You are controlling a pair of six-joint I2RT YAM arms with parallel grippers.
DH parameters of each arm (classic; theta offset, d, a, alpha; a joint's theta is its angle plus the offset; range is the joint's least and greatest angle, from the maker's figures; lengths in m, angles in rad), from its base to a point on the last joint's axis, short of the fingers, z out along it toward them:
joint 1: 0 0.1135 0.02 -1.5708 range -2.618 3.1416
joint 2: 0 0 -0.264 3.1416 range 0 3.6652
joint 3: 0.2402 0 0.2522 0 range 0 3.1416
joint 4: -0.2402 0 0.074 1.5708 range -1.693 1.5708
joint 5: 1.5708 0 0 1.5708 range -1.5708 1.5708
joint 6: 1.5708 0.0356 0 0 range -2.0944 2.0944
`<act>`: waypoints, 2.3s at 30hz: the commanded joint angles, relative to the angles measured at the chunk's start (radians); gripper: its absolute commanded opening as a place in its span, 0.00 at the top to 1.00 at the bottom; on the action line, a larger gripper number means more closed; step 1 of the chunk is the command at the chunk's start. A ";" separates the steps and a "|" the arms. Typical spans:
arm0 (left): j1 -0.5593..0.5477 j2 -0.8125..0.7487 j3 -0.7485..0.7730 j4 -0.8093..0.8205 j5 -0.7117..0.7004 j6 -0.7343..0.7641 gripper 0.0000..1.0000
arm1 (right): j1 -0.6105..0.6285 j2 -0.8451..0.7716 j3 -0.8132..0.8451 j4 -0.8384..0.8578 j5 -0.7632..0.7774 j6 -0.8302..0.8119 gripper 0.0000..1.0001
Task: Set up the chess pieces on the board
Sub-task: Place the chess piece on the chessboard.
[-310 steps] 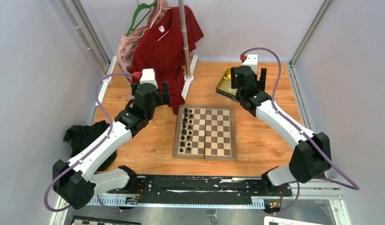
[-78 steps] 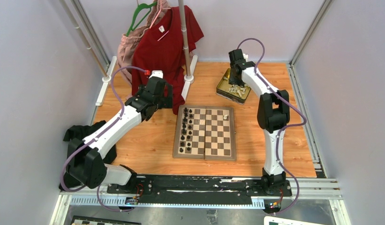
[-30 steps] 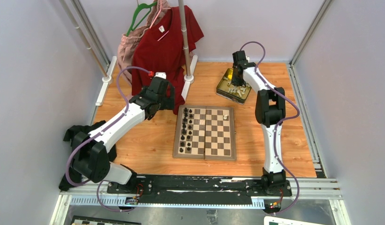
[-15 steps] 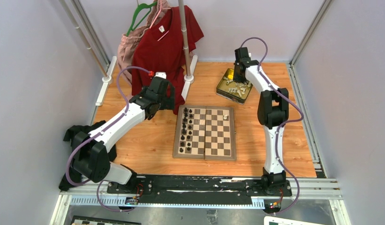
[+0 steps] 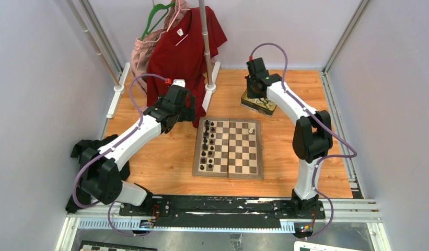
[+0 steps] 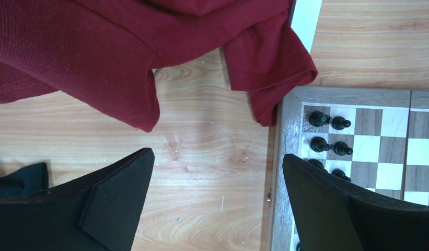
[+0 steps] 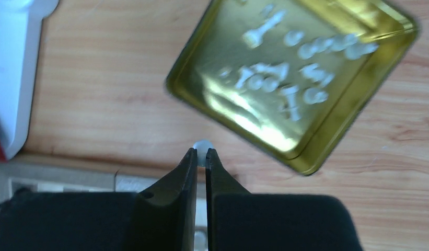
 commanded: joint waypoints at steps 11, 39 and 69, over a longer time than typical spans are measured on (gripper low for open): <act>0.004 -0.070 -0.035 0.047 0.015 0.000 0.00 | 0.156 -0.073 -0.180 -0.062 -0.004 0.008 1.00; 0.004 -0.074 -0.048 0.047 0.023 -0.020 0.00 | 0.198 -0.095 -0.299 -0.067 -0.023 0.042 1.00; 0.004 -0.034 0.004 0.039 0.020 0.006 0.00 | 0.175 -0.091 -0.069 -0.088 0.029 0.017 0.60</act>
